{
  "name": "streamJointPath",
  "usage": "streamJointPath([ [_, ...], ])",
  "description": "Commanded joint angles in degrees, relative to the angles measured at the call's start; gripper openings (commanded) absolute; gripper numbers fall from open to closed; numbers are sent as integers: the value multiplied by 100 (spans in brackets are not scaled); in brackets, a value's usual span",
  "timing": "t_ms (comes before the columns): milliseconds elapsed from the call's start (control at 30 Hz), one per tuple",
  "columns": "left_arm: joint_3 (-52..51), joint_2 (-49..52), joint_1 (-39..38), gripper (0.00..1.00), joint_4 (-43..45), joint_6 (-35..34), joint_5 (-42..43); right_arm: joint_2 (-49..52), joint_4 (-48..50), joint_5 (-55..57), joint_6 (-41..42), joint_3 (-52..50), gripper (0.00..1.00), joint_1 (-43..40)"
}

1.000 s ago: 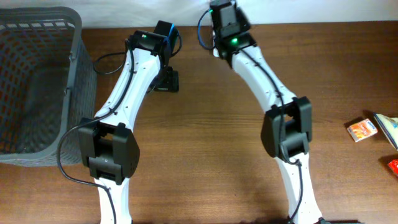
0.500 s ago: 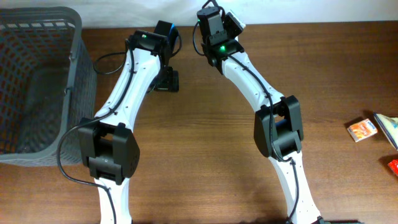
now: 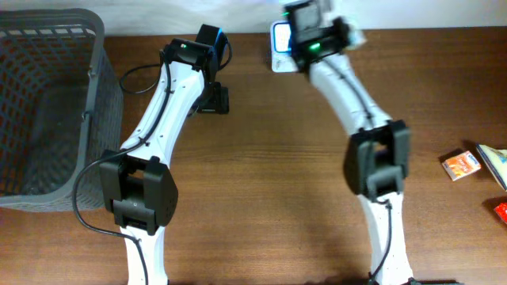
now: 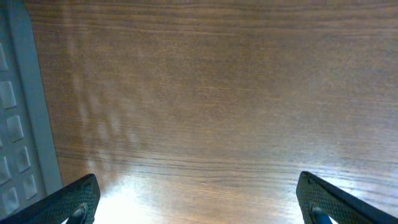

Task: Scan the item barcode
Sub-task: 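Carry the teal pack right and drop it near the snacks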

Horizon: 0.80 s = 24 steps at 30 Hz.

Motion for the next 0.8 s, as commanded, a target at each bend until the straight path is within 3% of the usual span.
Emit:
streamJointPath([
  [0,-50,-162,42,99,33,-83,28,-459,-1517,297,2116,83,4,-901],
  [133,-50,-162,42,99,33,-83,31,-457,-3233,-1158,4148,83,4,-1897],
  [433,-50,-162,42,99,142,-81,195,-413,-4197,-4240,4430,52,4,-4054],
  [533,-50,-162,42,99,151,-83,264,-413,-4332,-4625,4430,46,19,-4468],
  [600,-50,-162,42,99,155,-81,264,-413,-4415,-4728,4430,46,22,-4607],
  [667,-50,-162,42,99,162,-81,264,-413,-4498,-4725,4428,46,42,-4658],
  [767,-50,-162,42,99,162,-83,264,-498,-4629,-4745,4433,66,44,-4697],
])
